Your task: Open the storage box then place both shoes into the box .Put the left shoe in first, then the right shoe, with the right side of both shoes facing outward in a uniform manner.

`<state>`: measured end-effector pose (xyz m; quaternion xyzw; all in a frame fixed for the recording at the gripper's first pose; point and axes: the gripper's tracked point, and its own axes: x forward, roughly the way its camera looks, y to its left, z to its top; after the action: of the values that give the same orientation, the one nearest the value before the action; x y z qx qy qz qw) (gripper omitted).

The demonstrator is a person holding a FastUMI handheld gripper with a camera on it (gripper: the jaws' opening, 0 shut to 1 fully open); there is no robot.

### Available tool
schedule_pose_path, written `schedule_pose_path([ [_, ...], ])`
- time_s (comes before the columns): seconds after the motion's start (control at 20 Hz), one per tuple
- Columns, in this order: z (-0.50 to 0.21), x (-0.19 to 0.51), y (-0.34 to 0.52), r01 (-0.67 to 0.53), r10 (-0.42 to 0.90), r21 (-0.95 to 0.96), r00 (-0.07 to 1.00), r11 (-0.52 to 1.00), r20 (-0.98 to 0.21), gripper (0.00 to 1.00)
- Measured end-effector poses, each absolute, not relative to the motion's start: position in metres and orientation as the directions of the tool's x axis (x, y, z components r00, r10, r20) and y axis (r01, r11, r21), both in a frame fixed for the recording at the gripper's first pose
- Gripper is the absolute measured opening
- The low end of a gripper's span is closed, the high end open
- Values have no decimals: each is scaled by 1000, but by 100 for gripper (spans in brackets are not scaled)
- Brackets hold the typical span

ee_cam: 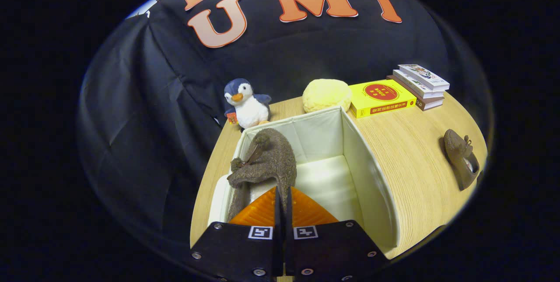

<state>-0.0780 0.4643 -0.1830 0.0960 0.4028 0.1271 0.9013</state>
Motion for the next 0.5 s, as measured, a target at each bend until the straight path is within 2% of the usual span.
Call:
schedule_pose_path([
  [0.1,-182,-82,466,-151,328,304,634,941,-700,8],
  [0.2,-177,-79,460,-150,323,300,648,942,-690,20],
  [0.3,-175,-79,453,-152,322,297,654,943,-685,33],
  [0.5,-162,-75,429,-163,310,276,683,947,-661,68],
])
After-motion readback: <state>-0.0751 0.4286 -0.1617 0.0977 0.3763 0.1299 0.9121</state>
